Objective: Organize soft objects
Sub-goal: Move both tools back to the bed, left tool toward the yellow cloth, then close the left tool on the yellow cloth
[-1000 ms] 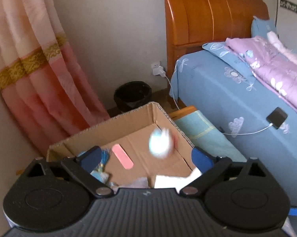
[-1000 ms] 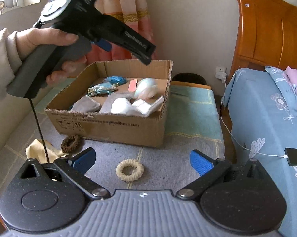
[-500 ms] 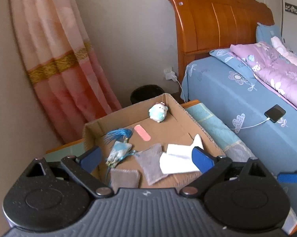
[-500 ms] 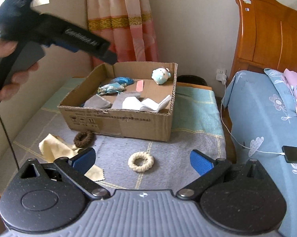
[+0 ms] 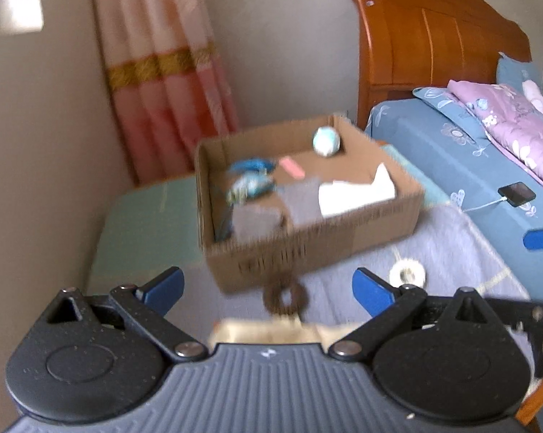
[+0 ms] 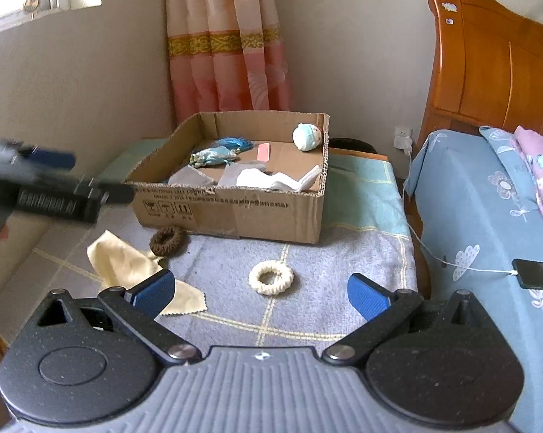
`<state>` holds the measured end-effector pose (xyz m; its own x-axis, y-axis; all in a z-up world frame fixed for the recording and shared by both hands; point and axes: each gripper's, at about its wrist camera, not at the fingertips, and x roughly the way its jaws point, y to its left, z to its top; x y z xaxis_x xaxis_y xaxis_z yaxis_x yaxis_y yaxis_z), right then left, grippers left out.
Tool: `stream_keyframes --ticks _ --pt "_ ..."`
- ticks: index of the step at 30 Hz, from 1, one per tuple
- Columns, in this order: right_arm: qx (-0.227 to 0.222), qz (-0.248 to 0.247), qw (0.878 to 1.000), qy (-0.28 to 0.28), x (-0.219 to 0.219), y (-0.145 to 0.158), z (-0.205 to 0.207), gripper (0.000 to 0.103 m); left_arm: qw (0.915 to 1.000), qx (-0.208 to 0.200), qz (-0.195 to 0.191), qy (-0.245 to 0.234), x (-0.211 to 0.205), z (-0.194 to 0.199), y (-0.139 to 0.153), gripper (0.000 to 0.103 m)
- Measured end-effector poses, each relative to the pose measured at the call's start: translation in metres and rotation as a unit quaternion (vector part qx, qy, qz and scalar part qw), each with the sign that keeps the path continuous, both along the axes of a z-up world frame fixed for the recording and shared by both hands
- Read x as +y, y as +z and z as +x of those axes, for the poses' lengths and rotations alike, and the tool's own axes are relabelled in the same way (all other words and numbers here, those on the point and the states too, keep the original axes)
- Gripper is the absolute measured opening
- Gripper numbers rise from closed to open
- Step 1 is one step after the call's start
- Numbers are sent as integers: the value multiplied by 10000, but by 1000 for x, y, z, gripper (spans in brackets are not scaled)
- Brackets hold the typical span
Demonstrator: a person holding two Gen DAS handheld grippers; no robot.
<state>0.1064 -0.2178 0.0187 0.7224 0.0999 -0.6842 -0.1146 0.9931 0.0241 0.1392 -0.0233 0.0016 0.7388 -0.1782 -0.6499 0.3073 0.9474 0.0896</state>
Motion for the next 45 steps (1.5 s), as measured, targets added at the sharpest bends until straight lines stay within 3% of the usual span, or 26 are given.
stream_keyframes --ticks 7,15,22,32,35,40,45 --pt "173 -106 9997 132 7 -19 2 103 9996 269 6 84 12 -12 -43 99" --pt "373 -172 9989 244 12 -38 13 103 9990 347 -248 130 18 7 -59 99" --pt "482 -171 9983 263 15 -46 25 103 9971 552 -520 -77 10 21 -71 99" --pt "813 -372 9958 189 13 -69 26 103 9896 617 -932 -902 -16 -7 -70 99" --pt "933 -486 9943 148 11 -78 24 103 9898 638 -794 -993 -24 -10 -75 99" --pt "1069 -684 9919 80 7 -86 20 103 9962 486 -273 -664 -23 -13 -82 99" --pt "1122 -679 9914 -10 1 -91 20 103 9967 651 -223 -434 -13 -7 -90 99"
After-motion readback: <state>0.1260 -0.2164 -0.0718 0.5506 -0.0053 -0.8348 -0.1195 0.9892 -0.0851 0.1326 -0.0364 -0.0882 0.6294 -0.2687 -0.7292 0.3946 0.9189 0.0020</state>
